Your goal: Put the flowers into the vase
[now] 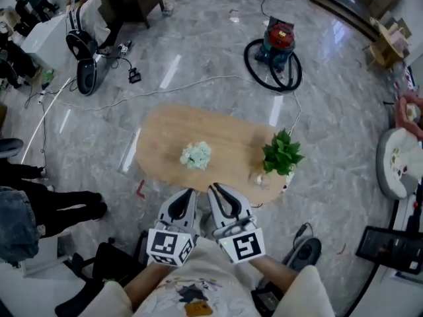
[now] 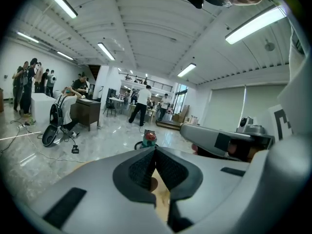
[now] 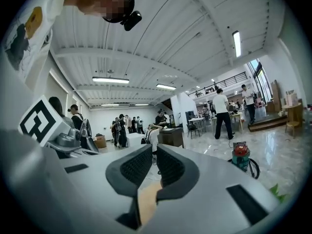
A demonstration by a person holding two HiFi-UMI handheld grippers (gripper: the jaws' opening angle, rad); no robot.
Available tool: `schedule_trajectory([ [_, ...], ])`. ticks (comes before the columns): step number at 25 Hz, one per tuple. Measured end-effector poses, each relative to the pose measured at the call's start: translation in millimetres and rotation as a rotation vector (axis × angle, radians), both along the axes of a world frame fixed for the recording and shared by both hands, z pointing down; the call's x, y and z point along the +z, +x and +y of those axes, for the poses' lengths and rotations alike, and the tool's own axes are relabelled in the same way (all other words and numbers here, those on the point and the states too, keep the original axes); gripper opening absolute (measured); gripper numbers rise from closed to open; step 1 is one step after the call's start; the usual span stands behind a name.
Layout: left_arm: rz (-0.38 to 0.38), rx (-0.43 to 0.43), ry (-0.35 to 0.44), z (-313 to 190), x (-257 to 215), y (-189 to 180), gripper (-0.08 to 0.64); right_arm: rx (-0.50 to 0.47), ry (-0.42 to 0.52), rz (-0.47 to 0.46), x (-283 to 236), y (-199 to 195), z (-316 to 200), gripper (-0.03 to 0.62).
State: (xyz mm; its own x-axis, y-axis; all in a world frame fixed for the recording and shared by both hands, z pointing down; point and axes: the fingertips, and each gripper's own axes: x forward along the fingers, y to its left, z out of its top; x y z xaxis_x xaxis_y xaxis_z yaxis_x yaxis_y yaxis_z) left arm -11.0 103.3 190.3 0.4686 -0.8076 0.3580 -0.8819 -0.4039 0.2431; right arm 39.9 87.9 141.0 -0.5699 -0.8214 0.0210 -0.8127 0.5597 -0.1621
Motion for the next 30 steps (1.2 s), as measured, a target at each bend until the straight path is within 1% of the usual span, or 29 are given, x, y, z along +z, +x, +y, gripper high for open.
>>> schedule_trajectory([
  [3,0.009,0.007,0.028,3,-10,4,0.008,-0.008,0.019,0.024,-5,2,4,0.026],
  [10,0.028,0.016,0.034,26,-26,10,0.008,-0.029,-0.001,0.067,-10,9,25,0.023],
  [12,0.035,0.026,0.049,29,-30,14,0.008,-0.032,-0.008,0.087,-7,12,29,0.018],
  [15,0.046,0.038,0.074,30,-33,22,0.008,-0.036,0.010,0.117,-6,18,32,0.017],
  [17,0.049,0.042,0.078,33,-32,27,0.008,-0.029,0.007,0.156,-1,25,37,0.017],
  [19,0.052,0.050,0.076,40,-31,31,0.008,-0.001,-0.022,0.183,7,33,45,0.017],
  [21,0.050,0.062,0.084,43,-32,32,0.008,0.026,-0.051,0.173,14,38,49,0.017],
  [23,0.044,0.076,0.093,44,-34,35,0.008,0.040,-0.058,0.158,15,40,50,0.017],
  [26,0.038,0.096,0.084,49,-31,42,0.008,0.052,-0.072,0.164,17,44,52,0.017],
  [30,0.031,0.102,0.075,55,-28,44,0.008,0.040,-0.080,0.166,18,38,56,0.017],
])
